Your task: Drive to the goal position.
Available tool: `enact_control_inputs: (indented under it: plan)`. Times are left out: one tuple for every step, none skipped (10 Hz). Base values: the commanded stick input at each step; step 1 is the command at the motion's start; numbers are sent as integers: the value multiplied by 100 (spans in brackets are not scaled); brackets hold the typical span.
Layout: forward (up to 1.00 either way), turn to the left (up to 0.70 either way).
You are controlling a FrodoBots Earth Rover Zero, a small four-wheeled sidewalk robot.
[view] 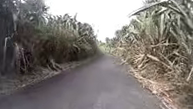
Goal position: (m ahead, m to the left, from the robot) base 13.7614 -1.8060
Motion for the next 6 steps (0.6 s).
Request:
enact_control_inputs:
  plan:
    - [100,-31]
    - [100,-27]
    - [100,0]
    - [100,0]
    - [100,0]
    - [100,-30]
